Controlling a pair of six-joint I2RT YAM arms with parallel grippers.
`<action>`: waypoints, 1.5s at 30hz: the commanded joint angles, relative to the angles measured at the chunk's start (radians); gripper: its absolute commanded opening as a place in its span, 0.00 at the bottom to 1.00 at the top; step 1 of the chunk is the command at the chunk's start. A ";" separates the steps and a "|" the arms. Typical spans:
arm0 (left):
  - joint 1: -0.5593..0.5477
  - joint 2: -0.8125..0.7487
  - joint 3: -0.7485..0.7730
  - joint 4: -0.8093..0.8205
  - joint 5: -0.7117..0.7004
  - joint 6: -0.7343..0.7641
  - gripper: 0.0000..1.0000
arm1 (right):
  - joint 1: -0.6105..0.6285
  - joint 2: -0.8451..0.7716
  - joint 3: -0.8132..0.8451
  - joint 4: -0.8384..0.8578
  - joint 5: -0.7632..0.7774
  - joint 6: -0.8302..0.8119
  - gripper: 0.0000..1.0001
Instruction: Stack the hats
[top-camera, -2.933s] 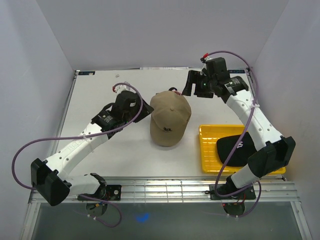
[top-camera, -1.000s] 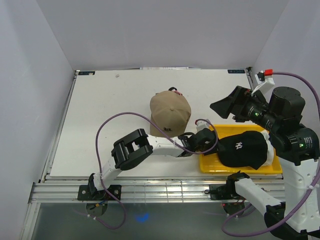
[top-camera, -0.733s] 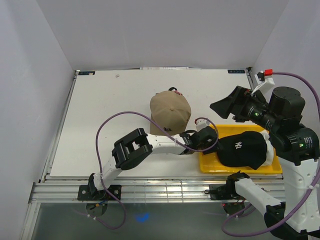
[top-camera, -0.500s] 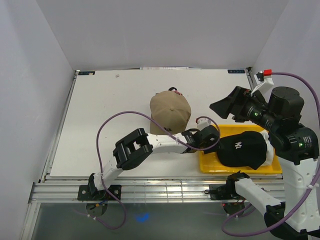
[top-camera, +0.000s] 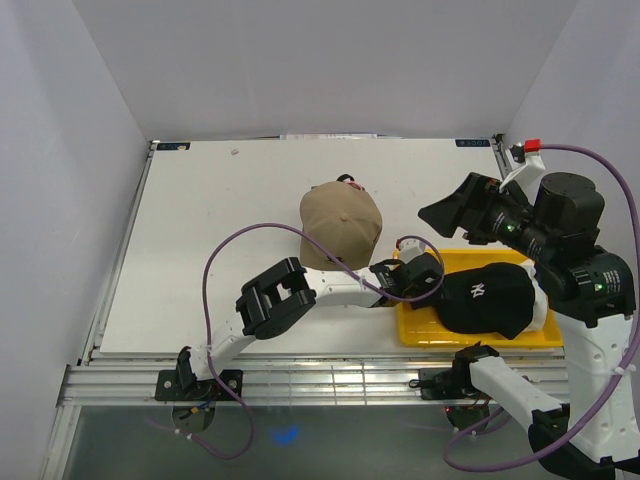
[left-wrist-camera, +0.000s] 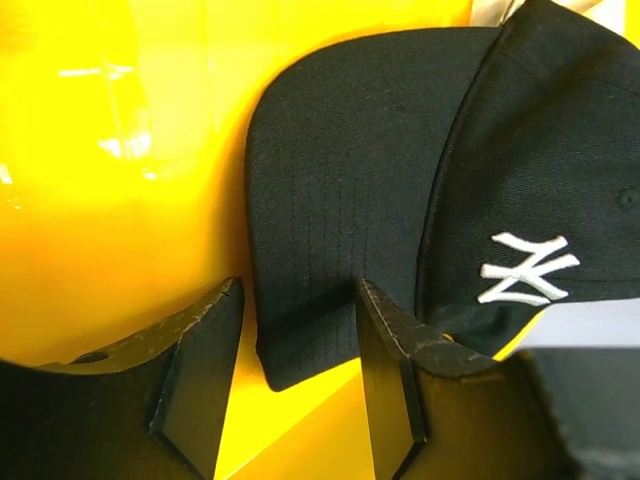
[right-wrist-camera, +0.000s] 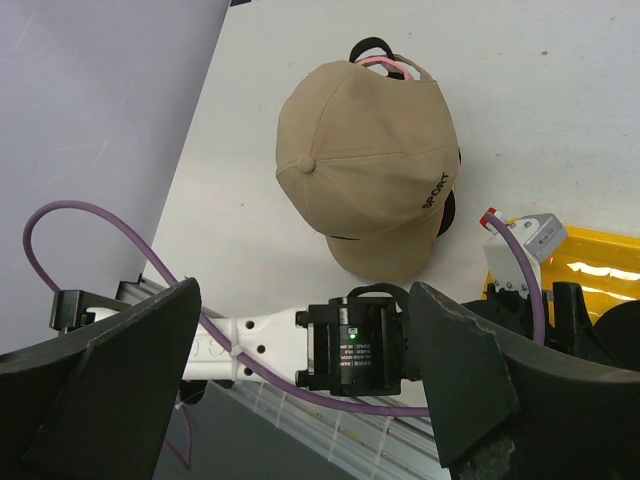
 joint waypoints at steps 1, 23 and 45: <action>-0.004 -0.006 -0.005 0.034 0.014 0.005 0.58 | -0.005 -0.015 -0.010 0.027 -0.008 -0.016 0.89; 0.000 -0.072 -0.119 0.273 0.060 0.002 0.04 | -0.005 -0.015 -0.007 0.024 0.000 -0.021 0.89; 0.023 -0.314 -0.338 0.594 0.109 0.028 0.00 | -0.003 0.023 0.083 -0.019 0.035 -0.024 0.89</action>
